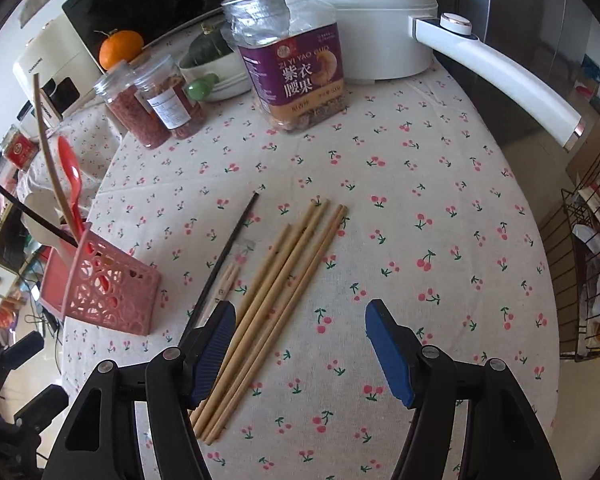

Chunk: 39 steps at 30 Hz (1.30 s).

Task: Organize utensils
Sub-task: 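Move the right tool back over the wooden chopsticks, then grasp a wooden chopstick with the right tool while the left tool grasps another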

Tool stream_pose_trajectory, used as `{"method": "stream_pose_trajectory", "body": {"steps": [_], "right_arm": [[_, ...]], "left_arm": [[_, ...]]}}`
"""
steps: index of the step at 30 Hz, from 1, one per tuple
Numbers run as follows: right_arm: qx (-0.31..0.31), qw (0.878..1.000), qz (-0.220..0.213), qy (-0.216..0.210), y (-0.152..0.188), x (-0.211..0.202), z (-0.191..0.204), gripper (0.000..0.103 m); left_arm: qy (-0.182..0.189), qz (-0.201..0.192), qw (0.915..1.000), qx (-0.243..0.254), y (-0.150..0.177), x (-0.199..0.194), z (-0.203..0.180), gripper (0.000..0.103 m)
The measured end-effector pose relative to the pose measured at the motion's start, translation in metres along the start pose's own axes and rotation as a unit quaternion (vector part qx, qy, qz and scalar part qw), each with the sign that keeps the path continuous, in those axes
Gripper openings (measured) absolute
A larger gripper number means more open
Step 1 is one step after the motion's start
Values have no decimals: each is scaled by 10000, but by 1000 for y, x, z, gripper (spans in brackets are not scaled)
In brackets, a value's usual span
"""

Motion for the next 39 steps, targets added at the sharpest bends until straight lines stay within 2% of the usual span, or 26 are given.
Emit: {"method": "stream_pose_trajectory", "body": {"steps": [5, 8, 12, 16, 22, 26, 29, 32, 36, 39], "right_arm": [[-5, 9994, 219, 271, -5, 27, -10, 69], [-3, 9988, 345, 354, -6, 39, -12, 69], [16, 9977, 384, 551, -10, 49, -15, 68], [108, 9975, 369, 592, -13, 57, -19, 68], [-110, 9960, 400, 791, -15, 60, -17, 65], [-199, 9953, 420, 851, -12, 57, -20, 54], [-173, 9953, 469, 827, -6, 52, -30, 26], [-130, 9962, 518, 694, -1, 46, -45, 15], [1, 9968, 565, 561, 4, 42, -60, 10], [290, 9977, 568, 218, 13, 34, -76, 9]], "left_arm": [[-180, -108, 9994, 282, -1, -4, -8, 89], [-141, -43, 9991, 393, 1, -1, -11, 90], [181, 184, 9991, 326, 5, 6, -13, 90], [41, 24, 9987, 515, 10, 5, -21, 90], [143, -55, 9987, 484, 12, 5, -28, 90], [26, -128, 9966, 813, 18, 10, -40, 90], [62, -100, 9949, 997, 21, 12, -52, 90], [89, -53, 9942, 1073, 22, 16, -65, 90], [90, -20, 9926, 1208, 24, 21, -85, 90], [94, 56, 9912, 1320, 25, 27, -102, 90]]}}
Point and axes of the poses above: each gripper's, at about its wrist camera, not at the fingertips, and x roughly the way its jaws point, z to its left, y to its underside, the point moved 5 cm from there along x, roughly the way its jaws point, and after that the axes turned 11 degrees about -x, right-handed, at the moved point
